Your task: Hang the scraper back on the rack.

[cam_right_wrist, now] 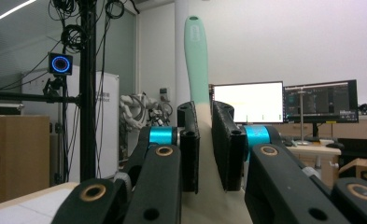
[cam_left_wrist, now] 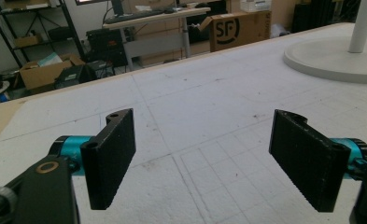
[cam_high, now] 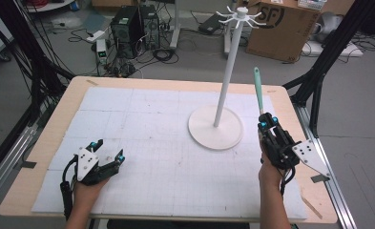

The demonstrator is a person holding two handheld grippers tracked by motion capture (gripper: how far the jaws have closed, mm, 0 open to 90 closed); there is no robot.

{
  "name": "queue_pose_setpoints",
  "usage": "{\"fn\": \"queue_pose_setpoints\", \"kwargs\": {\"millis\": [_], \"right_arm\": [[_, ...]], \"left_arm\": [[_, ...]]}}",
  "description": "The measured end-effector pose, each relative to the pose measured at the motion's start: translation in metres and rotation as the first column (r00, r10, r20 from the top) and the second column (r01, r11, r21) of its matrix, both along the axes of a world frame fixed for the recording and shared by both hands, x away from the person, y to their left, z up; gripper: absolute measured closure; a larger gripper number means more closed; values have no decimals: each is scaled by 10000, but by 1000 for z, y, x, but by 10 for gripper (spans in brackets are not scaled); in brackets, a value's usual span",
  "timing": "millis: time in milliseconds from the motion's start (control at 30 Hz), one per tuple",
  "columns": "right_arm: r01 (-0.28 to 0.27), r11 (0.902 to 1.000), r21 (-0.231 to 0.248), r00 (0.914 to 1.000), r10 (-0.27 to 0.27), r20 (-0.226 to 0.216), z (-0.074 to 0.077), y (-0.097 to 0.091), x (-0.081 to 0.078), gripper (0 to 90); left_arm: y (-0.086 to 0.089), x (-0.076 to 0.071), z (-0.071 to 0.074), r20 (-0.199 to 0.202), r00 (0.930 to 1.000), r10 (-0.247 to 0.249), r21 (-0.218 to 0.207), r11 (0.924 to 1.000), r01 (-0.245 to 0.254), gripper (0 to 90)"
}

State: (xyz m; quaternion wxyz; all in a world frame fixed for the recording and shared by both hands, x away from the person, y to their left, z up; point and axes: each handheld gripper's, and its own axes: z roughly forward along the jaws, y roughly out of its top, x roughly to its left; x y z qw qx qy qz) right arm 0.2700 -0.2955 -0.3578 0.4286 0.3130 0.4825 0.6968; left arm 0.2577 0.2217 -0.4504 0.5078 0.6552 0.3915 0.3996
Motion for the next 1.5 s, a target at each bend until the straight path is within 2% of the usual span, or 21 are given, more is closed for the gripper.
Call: {"fn": "queue_pose_setpoints", "kwargs": {"millis": [400,767,1200,1500], "right_arm": [[47,9999,138,9993,-52,358,19,4,6,823],[53,9999,157,9975,-63,698,45,11,11,822],[54,9996,276,9966,-77,822,69,16,19,822],[75,9995,320,9966,-101,816,76,20,23,822]], "left_arm": [[0,0,0,-15,10000,-15,28,10000,15,234],[0,0,0,-13,10000,-16,-6,10000,16,235],[0,0,0,-5,10000,-13,9,10000,13,236],[0,0,0,-17,10000,-8,10,10000,8,236]]}}
